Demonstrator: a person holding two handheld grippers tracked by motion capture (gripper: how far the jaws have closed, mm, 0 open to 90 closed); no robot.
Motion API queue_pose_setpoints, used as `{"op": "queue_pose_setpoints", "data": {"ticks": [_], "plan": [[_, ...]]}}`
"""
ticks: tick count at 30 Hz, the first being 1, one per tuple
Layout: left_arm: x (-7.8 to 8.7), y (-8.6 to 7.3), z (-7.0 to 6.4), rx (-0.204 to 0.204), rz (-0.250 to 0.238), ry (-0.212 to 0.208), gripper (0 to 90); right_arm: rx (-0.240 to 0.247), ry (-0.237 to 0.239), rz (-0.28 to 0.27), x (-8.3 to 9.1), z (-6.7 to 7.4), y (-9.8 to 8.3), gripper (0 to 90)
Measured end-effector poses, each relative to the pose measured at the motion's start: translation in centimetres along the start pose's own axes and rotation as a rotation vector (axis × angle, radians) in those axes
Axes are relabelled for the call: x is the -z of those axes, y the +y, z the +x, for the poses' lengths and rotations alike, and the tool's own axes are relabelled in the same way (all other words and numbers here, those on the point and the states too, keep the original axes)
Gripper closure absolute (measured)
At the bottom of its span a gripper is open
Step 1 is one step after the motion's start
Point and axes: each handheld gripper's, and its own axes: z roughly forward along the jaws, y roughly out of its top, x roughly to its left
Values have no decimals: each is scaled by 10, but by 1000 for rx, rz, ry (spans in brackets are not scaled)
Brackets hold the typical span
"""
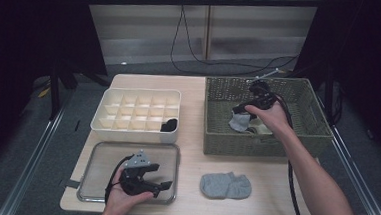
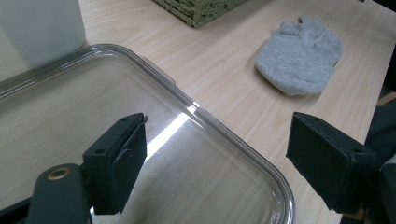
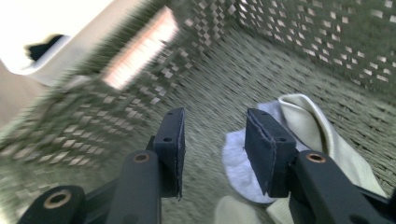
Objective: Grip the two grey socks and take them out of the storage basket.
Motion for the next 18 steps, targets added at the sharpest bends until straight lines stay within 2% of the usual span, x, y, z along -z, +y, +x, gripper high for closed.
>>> {"op": "queue_pose_setpoints", "data": {"ticks": [3, 5, 6, 8, 11, 18], "plan": [[1, 0, 0, -4, -2, -2, 199, -9, -19, 39, -11, -6, 5, 628], [0, 0, 0, 3, -5, -1, 199, -12, -24, 59, -19, -9, 9, 681], [0, 0, 0, 3, -3, -2, 199, 7, -29, 74, -24, -10, 11, 692], [0, 0, 0, 0, 1, -1, 199, 2, -40, 104, -33, -12, 12, 694], [0, 1, 1, -3, 6, -4, 199, -7, -44, 118, -41, -16, 13, 700], [-2, 0, 3, -3, 16, -13, 199, -26, -74, 176, -56, -32, 11, 684]]}}
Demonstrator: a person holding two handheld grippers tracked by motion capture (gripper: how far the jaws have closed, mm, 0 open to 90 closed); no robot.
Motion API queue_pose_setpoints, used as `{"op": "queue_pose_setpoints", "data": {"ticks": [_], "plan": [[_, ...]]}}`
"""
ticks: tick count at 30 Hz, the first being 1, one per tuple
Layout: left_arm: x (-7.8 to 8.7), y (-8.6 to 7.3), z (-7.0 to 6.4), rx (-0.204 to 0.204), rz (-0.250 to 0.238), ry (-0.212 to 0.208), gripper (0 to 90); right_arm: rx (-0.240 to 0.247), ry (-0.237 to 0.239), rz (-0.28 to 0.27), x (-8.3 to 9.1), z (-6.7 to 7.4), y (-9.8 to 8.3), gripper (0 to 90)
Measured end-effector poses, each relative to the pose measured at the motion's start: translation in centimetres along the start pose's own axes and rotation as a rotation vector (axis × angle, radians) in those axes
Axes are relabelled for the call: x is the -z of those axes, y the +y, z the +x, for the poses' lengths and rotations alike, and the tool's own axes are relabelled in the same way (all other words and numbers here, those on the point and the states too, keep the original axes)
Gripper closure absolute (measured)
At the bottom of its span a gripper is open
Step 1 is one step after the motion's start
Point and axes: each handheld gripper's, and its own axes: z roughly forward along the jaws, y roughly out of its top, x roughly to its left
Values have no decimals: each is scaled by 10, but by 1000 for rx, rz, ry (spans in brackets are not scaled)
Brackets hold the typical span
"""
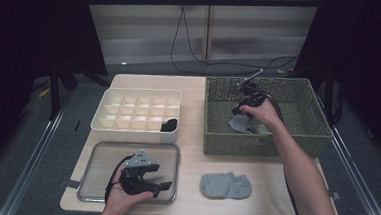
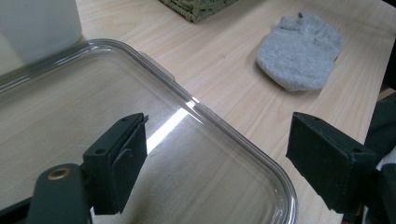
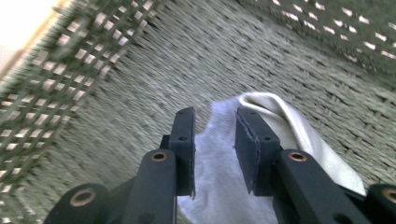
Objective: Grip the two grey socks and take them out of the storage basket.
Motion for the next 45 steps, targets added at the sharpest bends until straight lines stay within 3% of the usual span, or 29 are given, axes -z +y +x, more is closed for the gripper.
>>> {"op": "queue_pose_setpoints", "data": {"ticks": [6, 14, 18, 23, 27, 35, 39, 42, 45], "plan": [[0, 1, 3, 13, -8, -1, 199, -8, -24, 18, -9, -1, 0, 623], [-1, 1, 3, 10, -5, -6, 195, -16, -48, 82, -22, -3, -3, 622], [1, 0, 4, 21, -13, -1, 194, -9, -67, 134, -27, -2, -4, 668], [2, -1, 6, 25, -16, 3, 193, -10, -77, 144, -27, -1, -3, 789], [1, -1, 6, 35, -20, 8, 194, -22, -68, 105, -20, -2, -3, 829], [-1, 2, 7, 27, -10, 15, 198, -64, 6, -15, 3, -6, -8, 837], [-3, 3, 6, 24, -5, 15, 198, -113, 54, -97, 19, -8, -12, 837], [-4, 4, 5, 20, -5, 4, 198, -132, 107, -189, 28, -8, -17, 836], [-5, 3, 4, 20, -3, 0, 198, -144, 124, -221, 34, -9, -21, 836]]}}
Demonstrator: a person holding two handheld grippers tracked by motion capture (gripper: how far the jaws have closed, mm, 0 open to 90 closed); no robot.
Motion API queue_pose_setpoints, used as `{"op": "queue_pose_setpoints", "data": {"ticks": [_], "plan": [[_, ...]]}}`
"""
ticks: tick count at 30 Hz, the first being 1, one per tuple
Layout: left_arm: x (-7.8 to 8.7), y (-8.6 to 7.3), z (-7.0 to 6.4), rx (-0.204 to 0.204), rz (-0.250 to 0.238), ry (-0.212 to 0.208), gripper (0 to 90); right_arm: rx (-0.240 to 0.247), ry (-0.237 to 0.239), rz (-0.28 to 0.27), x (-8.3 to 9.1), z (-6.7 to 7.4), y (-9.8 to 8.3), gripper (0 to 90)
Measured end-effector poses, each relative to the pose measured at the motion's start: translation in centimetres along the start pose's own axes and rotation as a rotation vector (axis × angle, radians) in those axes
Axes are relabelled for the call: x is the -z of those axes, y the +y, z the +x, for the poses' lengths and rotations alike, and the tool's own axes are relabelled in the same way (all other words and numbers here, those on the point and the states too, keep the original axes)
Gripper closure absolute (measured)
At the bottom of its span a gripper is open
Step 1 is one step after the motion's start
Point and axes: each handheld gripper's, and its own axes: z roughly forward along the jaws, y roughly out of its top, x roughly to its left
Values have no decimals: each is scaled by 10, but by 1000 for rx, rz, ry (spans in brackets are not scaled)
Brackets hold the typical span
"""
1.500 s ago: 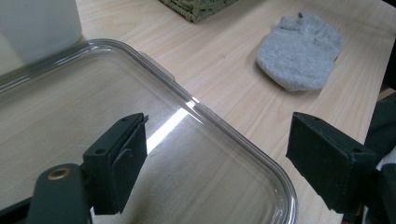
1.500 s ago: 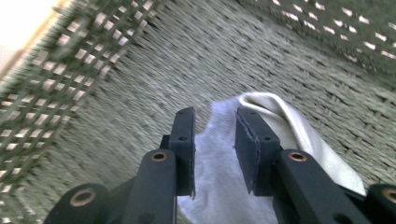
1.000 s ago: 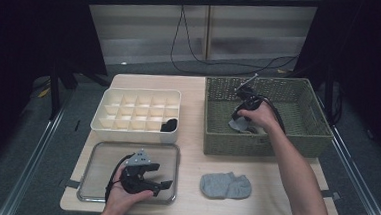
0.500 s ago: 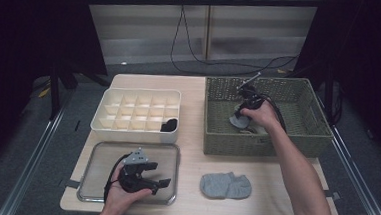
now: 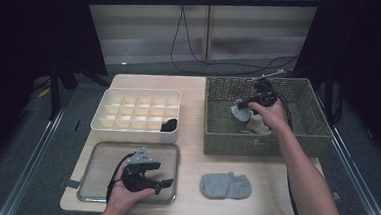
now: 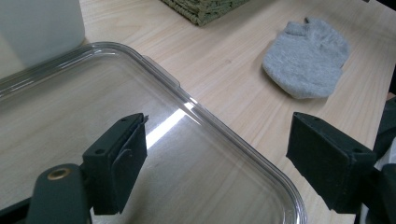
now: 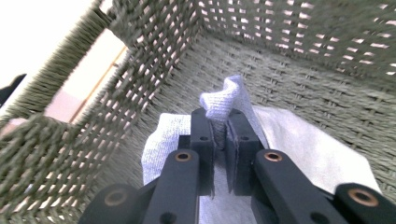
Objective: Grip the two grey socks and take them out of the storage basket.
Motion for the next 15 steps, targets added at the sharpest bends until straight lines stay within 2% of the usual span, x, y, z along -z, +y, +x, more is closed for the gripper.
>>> {"op": "queue_pose_setpoints", "data": {"ticks": [7, 15], "plan": [[4, -2, 1, 1, -10, 8, 198, -15, 70, -94, 19, -2, 2, 836], [4, -1, 1, 5, -19, 4, 198, -15, 103, -146, 24, 1, 1, 837]]}}
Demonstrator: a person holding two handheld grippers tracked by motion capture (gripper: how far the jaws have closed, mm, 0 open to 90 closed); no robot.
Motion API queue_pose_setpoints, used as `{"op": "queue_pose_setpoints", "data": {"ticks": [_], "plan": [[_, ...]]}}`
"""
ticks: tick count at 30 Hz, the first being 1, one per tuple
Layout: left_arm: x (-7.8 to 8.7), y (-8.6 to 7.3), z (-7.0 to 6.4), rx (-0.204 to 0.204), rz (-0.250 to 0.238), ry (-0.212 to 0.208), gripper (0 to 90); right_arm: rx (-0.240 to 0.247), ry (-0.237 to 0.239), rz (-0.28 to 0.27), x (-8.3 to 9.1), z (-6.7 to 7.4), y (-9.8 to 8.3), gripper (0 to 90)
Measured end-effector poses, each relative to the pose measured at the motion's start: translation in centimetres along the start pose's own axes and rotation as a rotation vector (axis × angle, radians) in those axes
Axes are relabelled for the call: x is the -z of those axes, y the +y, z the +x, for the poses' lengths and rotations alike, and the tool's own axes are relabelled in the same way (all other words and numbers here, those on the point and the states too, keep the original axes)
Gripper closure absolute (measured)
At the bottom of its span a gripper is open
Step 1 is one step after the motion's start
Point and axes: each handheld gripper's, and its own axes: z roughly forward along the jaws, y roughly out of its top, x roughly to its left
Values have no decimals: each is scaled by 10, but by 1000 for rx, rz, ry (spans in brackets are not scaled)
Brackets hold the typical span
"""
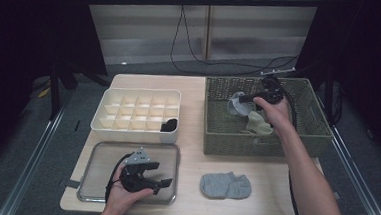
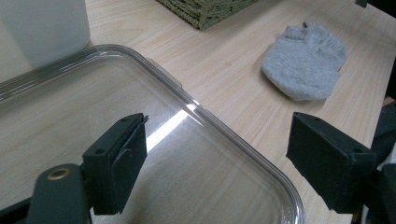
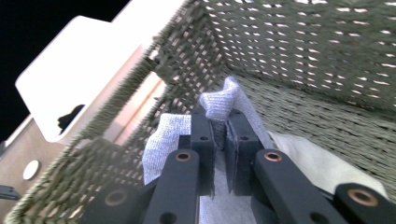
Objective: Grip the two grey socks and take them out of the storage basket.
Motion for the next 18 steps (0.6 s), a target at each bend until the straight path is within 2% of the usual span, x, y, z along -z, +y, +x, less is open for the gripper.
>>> {"op": "queue_pose_setpoints", "data": {"ticks": [4, 6, 9, 15, 18], "plan": [[-1, 0, -1, -13, 2, 1, 198, 23, 16, -32, 6, 9, -3, 838], [1, 1, -2, -15, -12, 10, 198, 31, 30, -51, 10, 13, -5, 838], [2, 2, -4, -20, -21, 1, 198, 39, 34, -72, 16, 18, -6, 838], [4, 2, -9, -40, -31, 9, 184, 74, 43, -121, 35, 35, -13, 838], [4, 2, -10, -45, -35, 10, 182, 76, 58, -150, 45, 40, -15, 838]]}}
